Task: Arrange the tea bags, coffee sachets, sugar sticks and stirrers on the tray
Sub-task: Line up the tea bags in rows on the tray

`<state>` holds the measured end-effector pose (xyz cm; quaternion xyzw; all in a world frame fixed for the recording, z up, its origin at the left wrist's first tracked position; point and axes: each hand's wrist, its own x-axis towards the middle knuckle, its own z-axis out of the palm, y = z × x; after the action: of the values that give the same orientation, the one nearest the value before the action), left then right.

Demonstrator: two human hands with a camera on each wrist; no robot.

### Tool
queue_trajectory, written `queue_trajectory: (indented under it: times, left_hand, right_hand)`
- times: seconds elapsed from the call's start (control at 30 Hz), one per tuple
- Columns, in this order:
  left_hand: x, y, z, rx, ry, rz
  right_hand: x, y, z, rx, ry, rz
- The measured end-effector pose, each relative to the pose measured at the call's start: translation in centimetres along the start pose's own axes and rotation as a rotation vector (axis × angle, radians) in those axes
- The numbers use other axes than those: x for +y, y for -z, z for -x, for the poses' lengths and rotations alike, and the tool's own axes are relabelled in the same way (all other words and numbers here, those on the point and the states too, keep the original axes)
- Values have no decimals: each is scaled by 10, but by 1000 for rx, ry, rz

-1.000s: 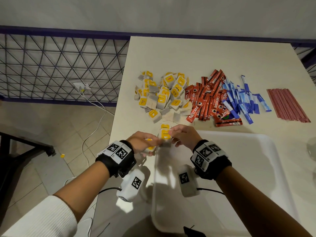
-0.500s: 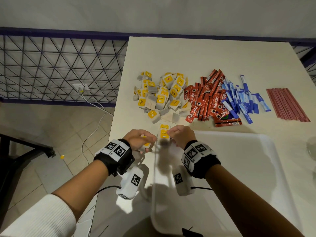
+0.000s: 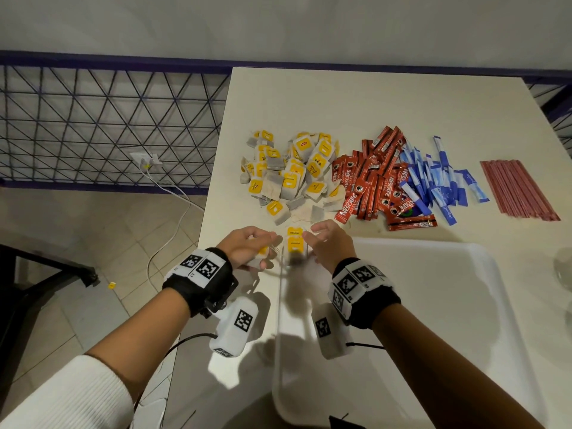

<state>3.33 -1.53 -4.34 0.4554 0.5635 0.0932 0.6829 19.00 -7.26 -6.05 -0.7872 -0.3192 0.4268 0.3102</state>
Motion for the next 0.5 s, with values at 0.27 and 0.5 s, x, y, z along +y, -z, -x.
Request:
queue_trajectory:
  times: [0.27, 0.5]
  left_hand:
    - [5, -1, 19, -33, -134, -40]
    - [9, -14, 35, -42, -207, -85]
  right_hand:
    - [-26, 7, 34, -346, 128, -112]
    - [-31, 8, 44, -430, 171, -139]
